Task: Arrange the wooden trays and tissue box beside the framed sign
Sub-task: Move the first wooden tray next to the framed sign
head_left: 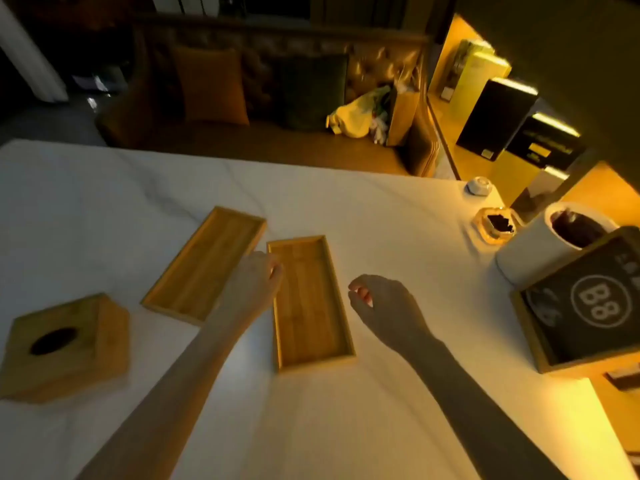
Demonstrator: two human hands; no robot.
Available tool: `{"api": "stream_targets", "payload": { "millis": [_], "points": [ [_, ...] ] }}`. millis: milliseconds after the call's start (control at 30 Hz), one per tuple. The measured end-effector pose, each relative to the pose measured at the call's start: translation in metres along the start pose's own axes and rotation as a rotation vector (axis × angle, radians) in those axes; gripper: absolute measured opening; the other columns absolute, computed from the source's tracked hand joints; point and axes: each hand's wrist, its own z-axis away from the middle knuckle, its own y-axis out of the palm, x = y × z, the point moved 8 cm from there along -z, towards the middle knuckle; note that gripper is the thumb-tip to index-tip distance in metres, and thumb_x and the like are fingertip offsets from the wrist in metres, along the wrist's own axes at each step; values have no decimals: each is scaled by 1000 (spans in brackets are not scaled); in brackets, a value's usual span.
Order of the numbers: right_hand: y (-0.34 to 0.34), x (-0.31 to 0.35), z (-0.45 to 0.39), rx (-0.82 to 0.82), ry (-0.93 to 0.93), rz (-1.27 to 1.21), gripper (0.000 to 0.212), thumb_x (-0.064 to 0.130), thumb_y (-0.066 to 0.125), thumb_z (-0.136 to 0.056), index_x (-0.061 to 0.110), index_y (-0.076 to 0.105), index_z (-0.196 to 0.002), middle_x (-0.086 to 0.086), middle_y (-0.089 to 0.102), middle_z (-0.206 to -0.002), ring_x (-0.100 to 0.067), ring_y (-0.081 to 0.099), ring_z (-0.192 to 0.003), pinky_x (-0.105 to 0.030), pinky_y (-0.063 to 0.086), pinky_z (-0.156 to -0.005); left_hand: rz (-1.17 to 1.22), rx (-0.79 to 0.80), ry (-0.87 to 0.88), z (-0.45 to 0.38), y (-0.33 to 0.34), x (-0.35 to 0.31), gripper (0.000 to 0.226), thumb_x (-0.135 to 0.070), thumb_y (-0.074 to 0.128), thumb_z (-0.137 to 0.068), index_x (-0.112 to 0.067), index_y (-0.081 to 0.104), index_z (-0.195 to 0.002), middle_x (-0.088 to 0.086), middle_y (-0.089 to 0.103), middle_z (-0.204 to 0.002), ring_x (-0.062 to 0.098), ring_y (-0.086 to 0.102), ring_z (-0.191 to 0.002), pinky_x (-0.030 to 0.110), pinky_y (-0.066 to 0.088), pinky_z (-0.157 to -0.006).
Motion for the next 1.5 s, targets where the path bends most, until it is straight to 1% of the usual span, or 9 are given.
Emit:
{"api": "stream_targets", "payload": {
  "millis": [167,333,433,567,767,933,1100,1233,1500],
  "points": [
    [65,-37,17,-20,192,-121,31,26,43,-94,16,51,-122,-3,58,-124,-17,51,-114,-29,41,-96,107,38,-181,28,53,39,34,-15,40,-93,-2,42,-124,22,55,-120,29,53,-110,23,35,-84],
    [115,-62,32,15,341,-85,54,34,37,-95,14,21,-142,-5,32,-149,-23,26,-137,-38,22,-113,-91,134,-215,44,98,76,61,-33,45,-90,-5,21,-139,16,28,-149,29,25,-138,43,24,-112],
    [130,-70,42,18,417,-48,55,38,29,-94,11,25,-141,-8,35,-147,-26,28,-136,-41,24,-113,-156,182,-235,46,111,84,59,-36,41,-91,-5,23,-138,15,25,-151,28,20,-140,46,22,-112],
    [131,-69,43,-50,448,-69,36,28,48,-92,10,52,-122,-10,57,-118,-26,50,-109,-39,44,-94,-72,125,-263,48,115,88,46,-29,48,-89,-2,44,-126,20,48,-135,32,40,-129,51,36,-106],
    [126,-71,34,-63,537,-197,20,21,50,-91,11,65,-102,-4,60,-96,-18,56,-83,-31,50,-72,90,6,-350,46,110,82,32,-11,58,-83,2,57,-112,21,62,-110,33,56,-105,33,45,-90],
    [119,-70,34,-30,537,-253,23,21,50,-91,13,67,-105,-4,62,-97,-19,58,-81,-33,51,-73,304,-28,-485,47,98,79,35,-6,54,-85,4,52,-118,23,59,-115,30,58,-101,23,39,-83],
    [106,-72,36,-60,603,-597,23,7,54,-88,4,64,-108,-16,71,-89,-33,65,-85,-47,54,-82,566,84,-585,50,97,81,38,-9,54,-86,-6,51,-123,19,64,-111,29,60,-99,34,48,-87],
    [107,-71,36,56,623,-812,34,1,53,-87,4,55,-121,-4,65,-88,-23,63,-84,-37,56,-80,860,202,-704,57,95,81,46,-2,56,-83,-8,46,-127,13,59,-117,27,57,-105,42,48,-92],
    [71,-71,47,83,453,-844,28,2,57,-85,6,61,-113,4,66,-84,-17,62,-84,-32,53,-81,929,250,-627,53,73,46,44,-2,55,-83,-5,46,-126,16,58,-120,31,56,-111,45,45,-99]
  ]
}}
